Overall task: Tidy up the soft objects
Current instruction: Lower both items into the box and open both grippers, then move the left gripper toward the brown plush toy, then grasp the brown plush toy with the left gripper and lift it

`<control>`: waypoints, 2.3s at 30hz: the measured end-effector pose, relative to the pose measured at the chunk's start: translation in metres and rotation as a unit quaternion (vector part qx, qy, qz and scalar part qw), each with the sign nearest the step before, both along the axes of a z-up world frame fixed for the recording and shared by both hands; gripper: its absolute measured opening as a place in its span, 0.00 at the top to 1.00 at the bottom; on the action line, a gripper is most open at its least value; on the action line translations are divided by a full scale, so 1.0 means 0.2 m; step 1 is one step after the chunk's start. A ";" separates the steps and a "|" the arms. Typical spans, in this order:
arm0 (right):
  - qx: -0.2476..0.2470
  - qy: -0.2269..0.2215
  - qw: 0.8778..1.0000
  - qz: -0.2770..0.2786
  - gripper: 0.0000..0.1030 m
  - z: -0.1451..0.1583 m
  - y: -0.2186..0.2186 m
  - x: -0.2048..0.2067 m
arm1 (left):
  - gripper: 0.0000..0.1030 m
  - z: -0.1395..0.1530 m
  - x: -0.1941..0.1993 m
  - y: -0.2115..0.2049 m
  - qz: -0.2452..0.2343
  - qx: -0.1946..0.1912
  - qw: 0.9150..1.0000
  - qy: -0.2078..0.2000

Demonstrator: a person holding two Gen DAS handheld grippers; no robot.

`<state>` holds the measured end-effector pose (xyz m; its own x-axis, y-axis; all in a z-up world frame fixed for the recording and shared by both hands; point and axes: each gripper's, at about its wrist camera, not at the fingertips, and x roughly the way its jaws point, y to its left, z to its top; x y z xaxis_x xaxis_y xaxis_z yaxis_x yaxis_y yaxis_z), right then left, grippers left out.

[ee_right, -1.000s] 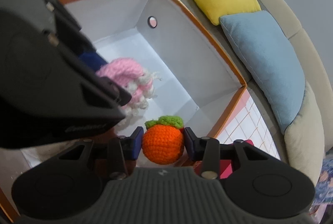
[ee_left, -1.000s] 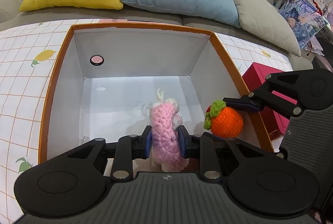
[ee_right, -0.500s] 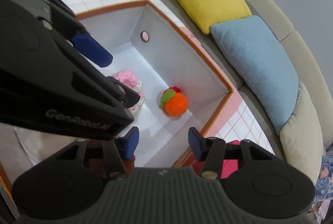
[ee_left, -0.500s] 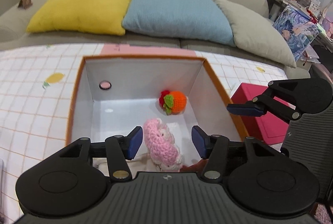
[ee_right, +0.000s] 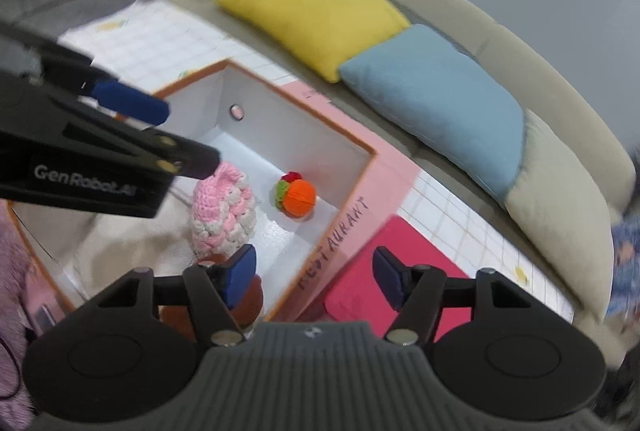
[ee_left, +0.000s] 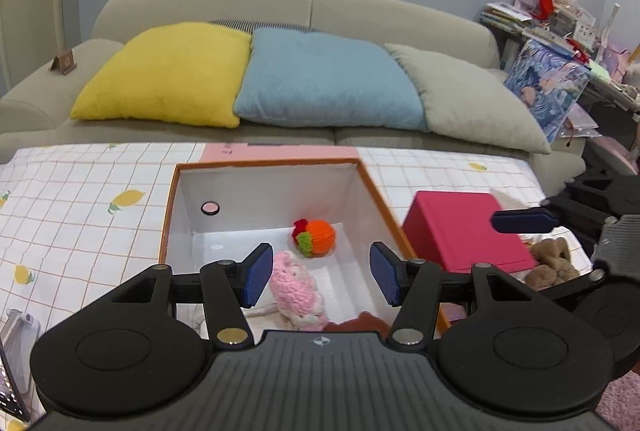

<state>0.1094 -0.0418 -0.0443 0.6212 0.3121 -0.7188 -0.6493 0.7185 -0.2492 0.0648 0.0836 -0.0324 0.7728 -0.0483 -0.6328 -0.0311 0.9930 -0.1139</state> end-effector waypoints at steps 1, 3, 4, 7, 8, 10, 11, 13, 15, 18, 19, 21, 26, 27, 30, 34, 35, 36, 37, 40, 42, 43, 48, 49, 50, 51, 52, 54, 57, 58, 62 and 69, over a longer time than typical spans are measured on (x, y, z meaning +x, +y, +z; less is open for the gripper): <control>0.015 0.001 1.000 -0.013 0.35 0.02 -0.05 -0.02 | 0.36 0.01 -0.02 -0.02 -0.003 -0.001 1.000 -0.006; 0.037 0.001 0.999 -0.040 0.33 0.04 -0.14 -0.05 | 0.36 0.03 -0.06 -0.04 -0.008 -0.006 1.000 -0.016; 0.047 0.001 0.997 -0.057 0.33 0.05 -0.19 -0.07 | 0.36 0.03 -0.07 -0.06 -0.009 -0.008 1.000 -0.020; 0.074 0.001 0.991 -0.108 0.33 0.05 -0.33 -0.13 | 0.36 0.04 -0.12 -0.11 -0.017 -0.018 0.999 -0.031; 0.085 0.003 0.988 -0.125 0.33 0.05 -0.38 -0.15 | 0.36 0.04 -0.14 -0.14 -0.019 -0.021 0.999 -0.032; 0.107 0.011 0.980 -0.166 0.33 0.04 -0.47 -0.18 | 0.36 0.03 -0.16 -0.19 -0.030 -0.020 0.999 -0.035; 0.115 0.015 0.976 -0.184 0.33 0.03 -0.51 -0.19 | 0.36 0.02 -0.17 -0.22 -0.036 -0.017 0.999 -0.034; 0.134 0.027 0.966 -0.220 0.33 0.01 -0.60 -0.22 | 0.36 0.00 -0.19 -0.28 -0.049 -0.013 0.998 -0.033; 0.150 0.042 0.956 -0.248 0.33 -0.03 -0.66 -0.25 | 0.36 -0.01 -0.20 -0.33 -0.063 -0.012 0.998 -0.028; 0.162 0.066 0.945 -0.276 0.33 -0.09 -0.72 -0.29 | 0.35 -0.03 -0.20 -0.41 -0.080 -0.015 0.997 -0.017; 0.160 0.071 0.943 -0.284 0.33 -0.11 -0.74 -0.30 | 0.34 -0.04 -0.20 -0.44 -0.087 -0.014 0.996 -0.013; 0.156 0.077 0.940 -0.295 0.33 -0.15 -0.77 -0.32 | 0.34 -0.06 -0.22 -0.48 -0.106 -0.012 0.994 -0.008; 0.145 0.070 0.935 -0.316 0.33 -0.17 -0.86 -0.36 | 0.33 -0.07 -0.23 -0.58 -0.137 -0.012 0.990 -0.007; 0.146 0.066 0.932 -0.324 0.33 -0.17 -0.89 -0.37 | 0.33 -0.07 -0.22 -0.60 -0.141 -0.012 0.990 -0.005; 0.159 0.071 0.920 -0.350 0.33 -0.19 -0.98 -0.34 | 0.34 -0.08 -0.20 -0.66 -0.154 -0.024 0.988 0.008; 0.147 0.078 0.910 -0.379 0.33 -0.22 -1.12 -0.32 | 0.34 -0.09 -0.15 -0.75 -0.174 -0.029 0.984 0.021; 0.141 0.074 0.908 -0.388 0.33 -0.23 -1.16 -0.31 | 0.34 -0.10 -0.14 -0.78 -0.182 -0.026 0.983 0.022; 0.137 0.072 0.905 -0.396 0.33 -0.23 -1.20 -0.31 | 0.34 -0.10 -0.12 -0.81 -0.189 -0.022 0.981 0.023; 0.130 0.070 0.902 -0.406 0.33 -0.24 -1.25 -0.30 | 0.34 -0.10 -0.10 -0.84 -0.200 -0.016 0.979 0.024; 0.089 0.061 0.900 -0.422 0.33 -0.28 -1.38 -0.24 | 0.33 -0.13 -0.04 -0.95 -0.238 0.011 0.971 0.029; 0.048 0.051 0.900 -0.430 0.33 -0.31 -1.44 -0.19 | 0.32 -0.15 0.00 -1.03 -0.273 0.034 0.961 0.034; 0.028 0.050 0.902 -0.429 0.33 -0.33 -1.47 -0.16 | 0.31 -0.17 0.04 -1.08 -0.291 0.052 0.955 0.036; -0.015 0.049 0.901 -0.431 0.30 -0.45 -1.56 -0.04 | 0.30 -0.24 0.16 -1.25 -0.334 0.127 0.933 0.040; -0.016 0.056 0.901 -0.430 0.30 -0.49 -1.57 -0.02 | 0.30 -0.26 0.18 -1.28 -0.338 0.141 0.930 0.041; -0.012 0.073 0.901 -0.427 0.30 -0.52 -1.57 -0.01 | 0.30 -0.28 0.21 -1.31 -0.340 0.155 0.926 0.044; -0.011 0.093 0.901 -0.423 0.32 -0.56 -1.58 0.01 | 0.30 -0.29 0.24 -1.34 -0.342 0.168 0.923 0.046; -0.012 0.109 0.903 -0.416 0.34 -0.58 -1.58 0.03 | 0.30 -0.31 0.27 -1.38 -0.344 0.181 0.920 0.049; -0.006 0.114 0.905 -0.410 0.34 -0.59 -1.58 0.04 | 0.30 -0.35 0.31 -1.43 -0.350 0.199 0.914 0.052; 0.002 0.127 0.901 -0.416 0.34 -0.61 -1.60 0.06 | 0.30 -0.45 0.36 -1.51 -0.365 0.239 0.898 0.057; 0.008 0.132 0.896 -0.423 0.34 -0.62 -1.62 0.06 | 0.30 -0.49 0.38 -1.54 -0.367 0.253 0.893 0.062; 0.036 0.153 0.880 -0.448 0.38 -0.64 -1.68 0.08 | 0.30 -0.60 0.43 -1.58 -0.367 0.287 0.882 0.073; 0.039 0.166 0.880 -0.442 0.61 -0.67 -1.66 0.12 | 0.35 -0.69 0.42 -1.65 -0.383 0.345 0.855 0.057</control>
<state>0.1324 -0.3734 -0.1789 0.4050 -0.1318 -0.9048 0.1455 0.9862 -0.0785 0.1490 -0.2469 -0.1700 0.6135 -0.0978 -0.7837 0.6867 0.5561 0.4682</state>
